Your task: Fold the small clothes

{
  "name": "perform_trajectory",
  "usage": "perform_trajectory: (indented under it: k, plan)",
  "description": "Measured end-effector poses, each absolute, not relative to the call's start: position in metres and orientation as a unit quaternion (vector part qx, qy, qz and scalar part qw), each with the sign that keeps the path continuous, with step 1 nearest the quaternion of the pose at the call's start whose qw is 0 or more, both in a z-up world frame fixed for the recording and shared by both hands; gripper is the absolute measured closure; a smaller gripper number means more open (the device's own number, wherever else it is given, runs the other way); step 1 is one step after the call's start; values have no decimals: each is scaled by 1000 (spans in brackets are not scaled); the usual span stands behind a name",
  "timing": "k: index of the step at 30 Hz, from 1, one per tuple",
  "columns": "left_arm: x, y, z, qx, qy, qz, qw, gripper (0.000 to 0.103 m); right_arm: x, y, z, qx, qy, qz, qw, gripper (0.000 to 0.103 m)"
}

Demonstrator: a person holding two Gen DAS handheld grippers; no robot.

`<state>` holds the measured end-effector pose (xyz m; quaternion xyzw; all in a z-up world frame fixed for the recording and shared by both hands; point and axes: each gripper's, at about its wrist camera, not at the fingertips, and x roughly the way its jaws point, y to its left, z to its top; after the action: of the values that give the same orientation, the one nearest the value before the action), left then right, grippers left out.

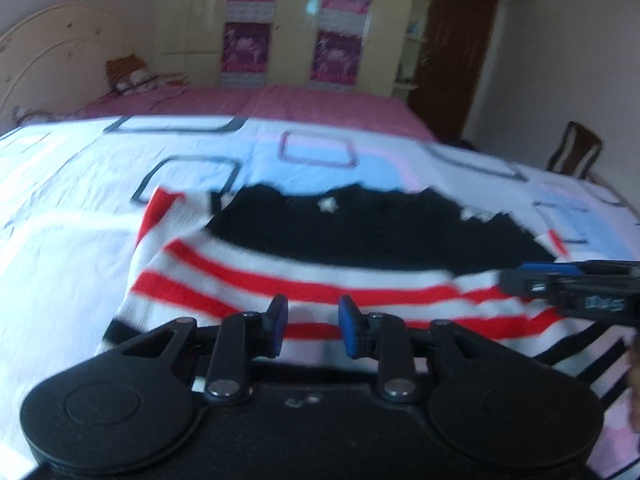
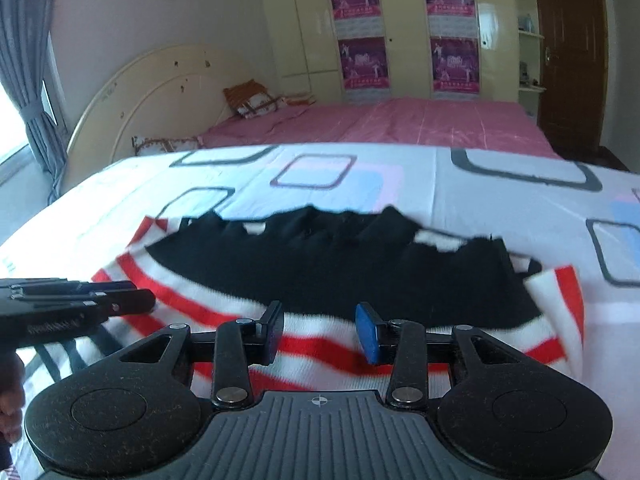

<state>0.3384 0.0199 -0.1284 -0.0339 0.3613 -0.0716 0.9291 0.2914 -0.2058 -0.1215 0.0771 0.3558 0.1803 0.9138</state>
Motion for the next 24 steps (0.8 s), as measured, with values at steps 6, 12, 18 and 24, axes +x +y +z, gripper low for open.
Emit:
perform_trajectory:
  k: [6, 12, 18, 24]
  plan:
    - [344, 41, -135, -53, 380, -43, 922, 77, 285, -245, -145, 72, 376, 113, 917, 62]
    - [346, 44, -137, -51, 381, -37, 922, 76, 266, -274, -151, 67, 369, 77, 924, 62]
    - [349, 45, -136, -54, 385, -37, 920, 76, 252, -269, -132, 52, 356, 81, 929, 62]
    - [349, 45, -136, -45, 384, -43, 921, 76, 232, -237, -120, 57, 350, 127, 926, 62]
